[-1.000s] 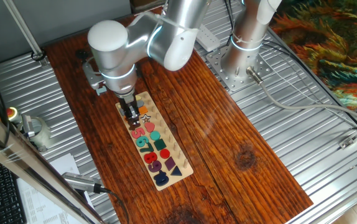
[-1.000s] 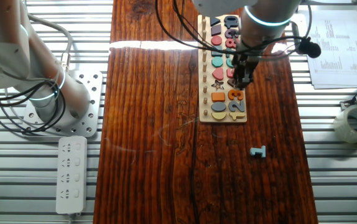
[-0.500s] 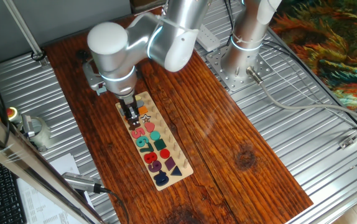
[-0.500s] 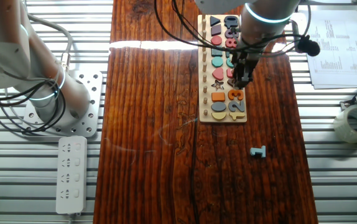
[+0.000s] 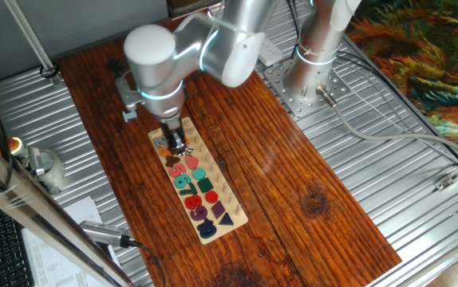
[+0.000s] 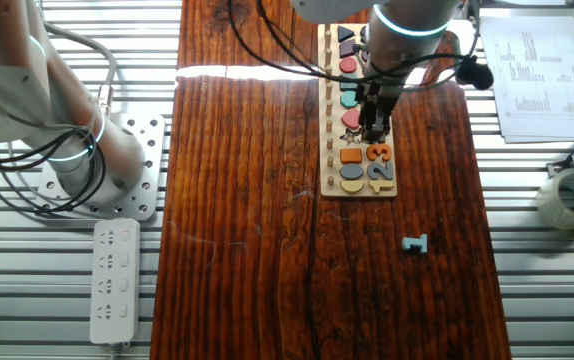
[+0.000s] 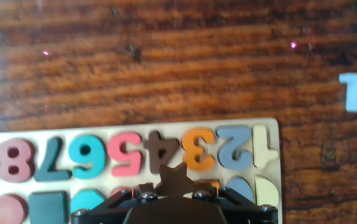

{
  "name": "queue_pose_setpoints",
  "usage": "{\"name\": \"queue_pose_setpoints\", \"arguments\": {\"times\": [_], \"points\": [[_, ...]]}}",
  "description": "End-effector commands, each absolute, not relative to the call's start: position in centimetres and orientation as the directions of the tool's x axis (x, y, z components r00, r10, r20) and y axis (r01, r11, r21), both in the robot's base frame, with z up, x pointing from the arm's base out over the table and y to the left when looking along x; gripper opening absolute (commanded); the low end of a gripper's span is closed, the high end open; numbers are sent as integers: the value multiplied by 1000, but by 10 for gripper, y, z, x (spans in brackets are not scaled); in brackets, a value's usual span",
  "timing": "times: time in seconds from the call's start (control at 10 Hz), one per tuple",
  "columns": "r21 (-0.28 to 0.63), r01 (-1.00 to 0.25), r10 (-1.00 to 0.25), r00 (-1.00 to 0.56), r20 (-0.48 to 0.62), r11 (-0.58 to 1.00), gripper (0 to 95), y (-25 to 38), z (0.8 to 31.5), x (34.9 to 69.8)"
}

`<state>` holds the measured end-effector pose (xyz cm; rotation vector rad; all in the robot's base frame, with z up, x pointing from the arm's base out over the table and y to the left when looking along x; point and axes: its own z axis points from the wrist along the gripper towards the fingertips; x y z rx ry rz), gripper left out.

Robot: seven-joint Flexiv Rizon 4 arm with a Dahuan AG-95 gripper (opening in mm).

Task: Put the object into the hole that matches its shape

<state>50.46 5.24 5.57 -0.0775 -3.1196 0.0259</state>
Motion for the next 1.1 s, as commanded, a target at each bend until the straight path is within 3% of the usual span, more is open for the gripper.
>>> {"name": "queue_pose_setpoints", "arguments": {"times": [0.1, 1.1], "points": [[-1, 56, 56, -998, 12, 998, 0, 50, 48, 497], [-1, 67, 67, -998, 16, 998, 0, 54, 32, 478]]}}
